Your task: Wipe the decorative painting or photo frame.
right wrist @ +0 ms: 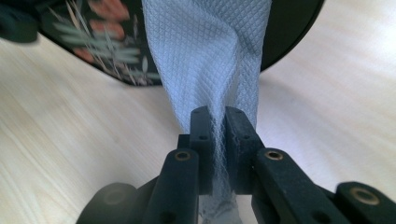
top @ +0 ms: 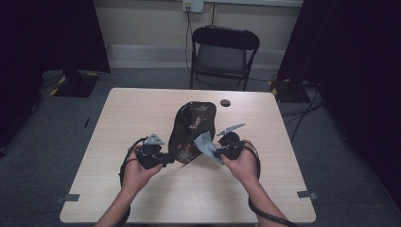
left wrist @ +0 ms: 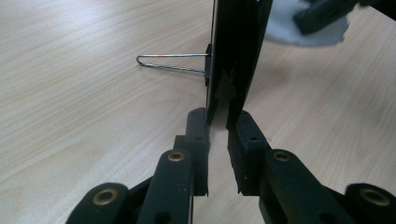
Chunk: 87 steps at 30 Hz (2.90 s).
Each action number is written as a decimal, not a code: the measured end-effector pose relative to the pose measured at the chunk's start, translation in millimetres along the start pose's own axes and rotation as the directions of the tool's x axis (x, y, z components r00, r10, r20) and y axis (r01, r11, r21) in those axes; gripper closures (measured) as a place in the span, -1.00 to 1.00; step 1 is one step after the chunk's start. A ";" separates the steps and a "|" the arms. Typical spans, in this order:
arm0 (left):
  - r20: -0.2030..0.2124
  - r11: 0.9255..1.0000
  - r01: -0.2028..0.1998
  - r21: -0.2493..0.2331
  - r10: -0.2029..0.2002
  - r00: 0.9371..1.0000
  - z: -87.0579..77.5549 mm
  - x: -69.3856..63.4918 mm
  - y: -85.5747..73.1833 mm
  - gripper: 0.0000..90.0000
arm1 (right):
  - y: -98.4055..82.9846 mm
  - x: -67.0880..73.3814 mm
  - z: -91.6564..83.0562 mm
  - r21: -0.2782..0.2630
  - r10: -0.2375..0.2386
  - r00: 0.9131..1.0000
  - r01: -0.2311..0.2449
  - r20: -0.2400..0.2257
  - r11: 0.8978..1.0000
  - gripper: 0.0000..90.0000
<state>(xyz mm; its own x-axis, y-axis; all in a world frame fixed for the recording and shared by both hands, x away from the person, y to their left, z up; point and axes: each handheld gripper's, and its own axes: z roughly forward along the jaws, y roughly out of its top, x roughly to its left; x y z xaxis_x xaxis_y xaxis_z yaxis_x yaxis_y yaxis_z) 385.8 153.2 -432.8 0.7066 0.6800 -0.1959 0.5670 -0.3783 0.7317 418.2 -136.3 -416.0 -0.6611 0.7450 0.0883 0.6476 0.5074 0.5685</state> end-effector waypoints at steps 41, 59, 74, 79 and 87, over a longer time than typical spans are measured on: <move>-0.007 1.000 0.006 0.008 -0.006 1.000 -0.5 -1.6 0.5 0.75 | 53.0 -4.9 -110.1 -0.137 -0.061 0.995 0.072 0.082 0.988 0.84; -0.006 1.000 0.003 0.011 -0.003 1.000 -0.8 -1.3 0.7 0.75 | 65.6 12.4 -84.0 -0.110 -0.095 0.995 0.098 0.036 0.989 0.84; -0.006 1.000 0.005 0.016 -0.005 1.000 -1.2 -0.4 1.2 0.75 | 23.7 14.5 -23.1 -0.012 -0.064 0.998 0.064 -0.018 0.998 0.84; -0.005 1.000 0.006 0.020 -0.006 1.000 -1.5 -0.4 1.5 0.75 | 9.5 13.9 -2.8 0.032 -0.045 0.999 0.046 -0.029 0.998 0.84; -0.004 1.000 0.004 0.024 -0.004 1.000 -1.9 -0.8 1.6 0.75 | -11.9 13.8 22.7 0.091 -0.030 0.998 0.034 -0.047 0.995 0.84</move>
<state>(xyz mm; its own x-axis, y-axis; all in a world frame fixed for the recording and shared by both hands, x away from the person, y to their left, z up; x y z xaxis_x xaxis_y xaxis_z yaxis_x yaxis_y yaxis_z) 385.3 153.3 -430.3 0.7025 0.6841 -0.1965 0.5800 -0.3902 0.7151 409.9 -122.3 -440.1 -0.6973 0.7084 0.1093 0.6565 0.5700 0.4941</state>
